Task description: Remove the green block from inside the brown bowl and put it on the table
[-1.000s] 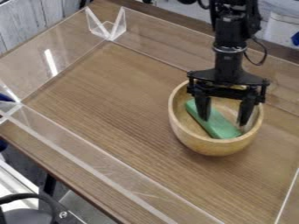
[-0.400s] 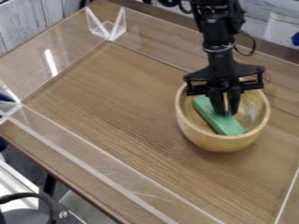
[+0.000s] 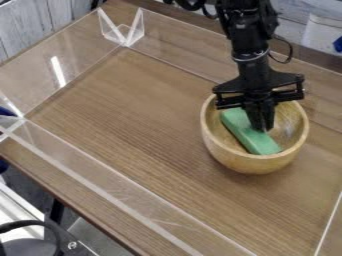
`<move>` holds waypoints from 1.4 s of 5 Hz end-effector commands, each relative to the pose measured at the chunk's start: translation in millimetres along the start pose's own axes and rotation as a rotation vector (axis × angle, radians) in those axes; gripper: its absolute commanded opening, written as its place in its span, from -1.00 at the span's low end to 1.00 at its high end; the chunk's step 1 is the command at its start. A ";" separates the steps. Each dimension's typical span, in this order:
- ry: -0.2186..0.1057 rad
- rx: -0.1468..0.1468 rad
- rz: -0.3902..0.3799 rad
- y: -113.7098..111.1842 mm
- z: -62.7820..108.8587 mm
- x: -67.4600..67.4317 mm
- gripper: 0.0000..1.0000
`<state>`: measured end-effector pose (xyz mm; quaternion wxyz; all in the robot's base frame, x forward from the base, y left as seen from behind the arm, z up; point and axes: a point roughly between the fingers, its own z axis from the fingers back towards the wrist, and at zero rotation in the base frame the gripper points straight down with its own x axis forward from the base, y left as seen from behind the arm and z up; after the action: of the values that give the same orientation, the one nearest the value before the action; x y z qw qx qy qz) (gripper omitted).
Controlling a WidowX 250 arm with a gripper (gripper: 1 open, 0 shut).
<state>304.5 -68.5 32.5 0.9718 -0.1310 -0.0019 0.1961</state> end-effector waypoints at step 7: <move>-0.105 -0.030 0.114 69.8 78.8 -31.7 -1.00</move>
<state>238.8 0.8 82.2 0.9544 -0.1340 -0.0263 0.2655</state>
